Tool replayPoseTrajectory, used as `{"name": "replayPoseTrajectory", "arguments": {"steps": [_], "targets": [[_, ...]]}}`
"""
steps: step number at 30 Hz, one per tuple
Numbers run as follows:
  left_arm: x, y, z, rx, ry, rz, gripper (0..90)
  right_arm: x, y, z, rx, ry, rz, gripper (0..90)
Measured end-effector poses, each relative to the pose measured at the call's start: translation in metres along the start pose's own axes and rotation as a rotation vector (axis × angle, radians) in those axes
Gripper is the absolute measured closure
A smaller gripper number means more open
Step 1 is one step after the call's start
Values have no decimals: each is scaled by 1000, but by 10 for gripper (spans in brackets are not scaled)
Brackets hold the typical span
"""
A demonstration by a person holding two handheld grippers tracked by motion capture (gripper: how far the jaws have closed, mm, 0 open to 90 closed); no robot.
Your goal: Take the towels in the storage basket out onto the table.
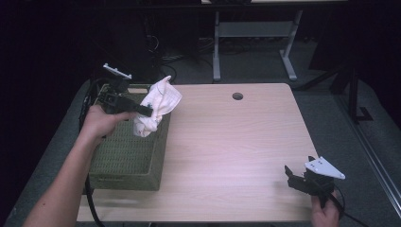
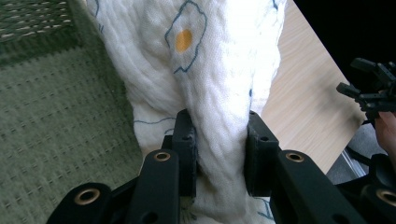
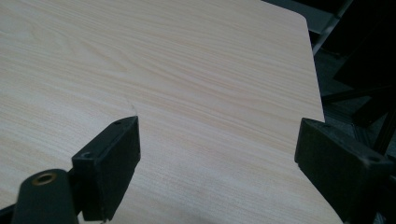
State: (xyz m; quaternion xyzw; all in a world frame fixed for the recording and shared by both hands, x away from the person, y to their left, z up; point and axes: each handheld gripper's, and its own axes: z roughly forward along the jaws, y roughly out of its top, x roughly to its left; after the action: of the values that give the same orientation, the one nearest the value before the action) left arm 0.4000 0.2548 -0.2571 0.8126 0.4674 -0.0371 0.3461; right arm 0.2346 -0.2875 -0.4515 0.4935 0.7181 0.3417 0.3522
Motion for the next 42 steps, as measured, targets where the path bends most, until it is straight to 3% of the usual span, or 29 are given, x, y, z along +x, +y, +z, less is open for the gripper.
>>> {"name": "replayPoseTrajectory", "arguments": {"steps": [23,42], "targets": [[-31,18,35,33,-47,54,699,0,3,-4,-12,-6,1,139],[-51,30,76,88,-91,93,699,-1,3,-6,-19,-7,8,139]]}}
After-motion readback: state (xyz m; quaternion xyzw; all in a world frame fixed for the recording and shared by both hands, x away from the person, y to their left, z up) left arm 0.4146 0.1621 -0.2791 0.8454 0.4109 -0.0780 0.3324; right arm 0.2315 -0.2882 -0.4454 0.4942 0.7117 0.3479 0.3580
